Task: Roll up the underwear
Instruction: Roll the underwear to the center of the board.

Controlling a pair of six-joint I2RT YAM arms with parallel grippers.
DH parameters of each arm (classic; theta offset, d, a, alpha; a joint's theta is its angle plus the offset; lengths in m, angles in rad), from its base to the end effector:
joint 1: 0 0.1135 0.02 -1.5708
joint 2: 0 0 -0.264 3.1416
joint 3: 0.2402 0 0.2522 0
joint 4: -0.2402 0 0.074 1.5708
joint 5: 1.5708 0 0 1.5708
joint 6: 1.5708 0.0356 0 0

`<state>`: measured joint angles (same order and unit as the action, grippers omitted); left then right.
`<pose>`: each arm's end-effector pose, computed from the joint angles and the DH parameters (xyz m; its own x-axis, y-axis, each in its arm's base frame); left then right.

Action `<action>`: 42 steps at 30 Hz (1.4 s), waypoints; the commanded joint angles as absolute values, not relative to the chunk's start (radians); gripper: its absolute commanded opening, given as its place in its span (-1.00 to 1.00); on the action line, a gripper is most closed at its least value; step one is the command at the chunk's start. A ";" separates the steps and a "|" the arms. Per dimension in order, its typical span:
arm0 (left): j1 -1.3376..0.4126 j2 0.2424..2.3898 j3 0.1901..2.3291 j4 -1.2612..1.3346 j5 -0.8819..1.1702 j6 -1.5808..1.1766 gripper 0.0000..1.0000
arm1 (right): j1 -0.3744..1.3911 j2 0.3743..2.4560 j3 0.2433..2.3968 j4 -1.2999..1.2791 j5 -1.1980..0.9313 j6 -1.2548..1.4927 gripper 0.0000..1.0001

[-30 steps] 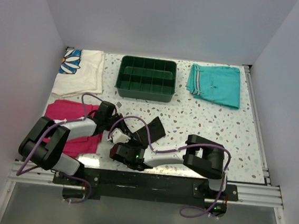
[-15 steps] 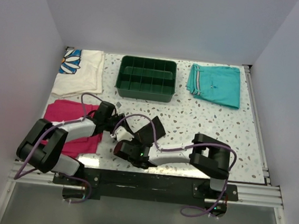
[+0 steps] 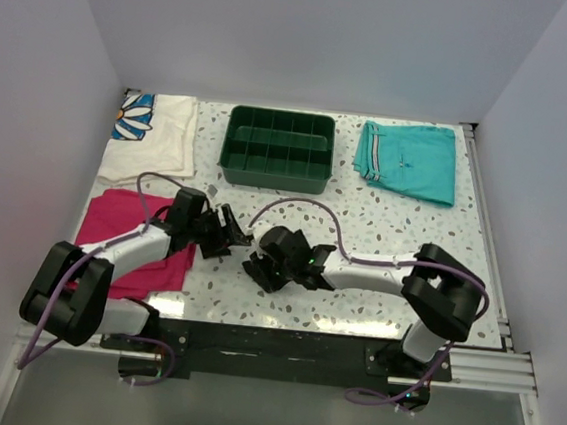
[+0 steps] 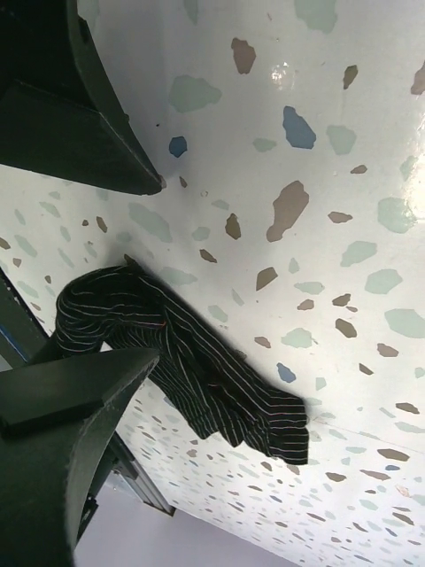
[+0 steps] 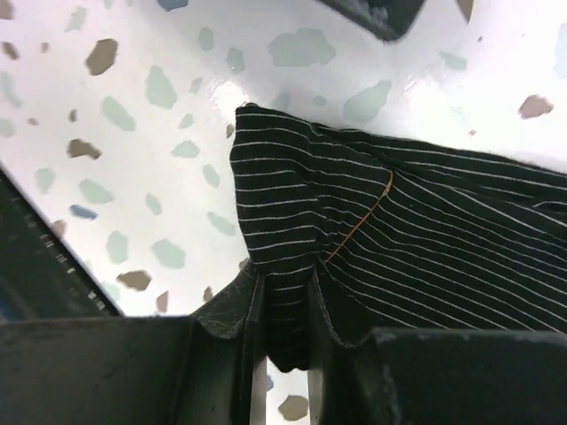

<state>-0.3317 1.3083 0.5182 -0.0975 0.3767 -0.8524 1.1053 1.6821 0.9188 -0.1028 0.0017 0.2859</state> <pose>0.2171 -0.0886 0.1536 -0.8759 -0.4387 -0.2007 -0.2082 0.7190 -0.6630 0.1521 0.3027 0.1664 -0.5799 -0.5262 -0.6219 -0.7604 0.6236 0.1814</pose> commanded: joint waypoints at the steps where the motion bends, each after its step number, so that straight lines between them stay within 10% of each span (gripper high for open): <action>1: -0.316 1.284 0.546 -0.092 0.380 -0.834 0.50 | 1.019 1.625 0.812 0.027 -0.259 0.406 -1.00; 17: -0.365 1.255 0.488 0.094 0.485 -0.789 0.50 | 0.838 1.638 0.588 0.305 -0.431 0.716 -1.00; 42: -0.505 1.233 0.261 0.374 0.450 -0.879 0.50 | 0.792 1.690 0.589 0.071 -0.284 0.842 -1.00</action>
<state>-0.4950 1.2289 0.2970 0.2356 0.4648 -0.8299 0.8066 1.6379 0.6151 0.2619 -0.4149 0.8539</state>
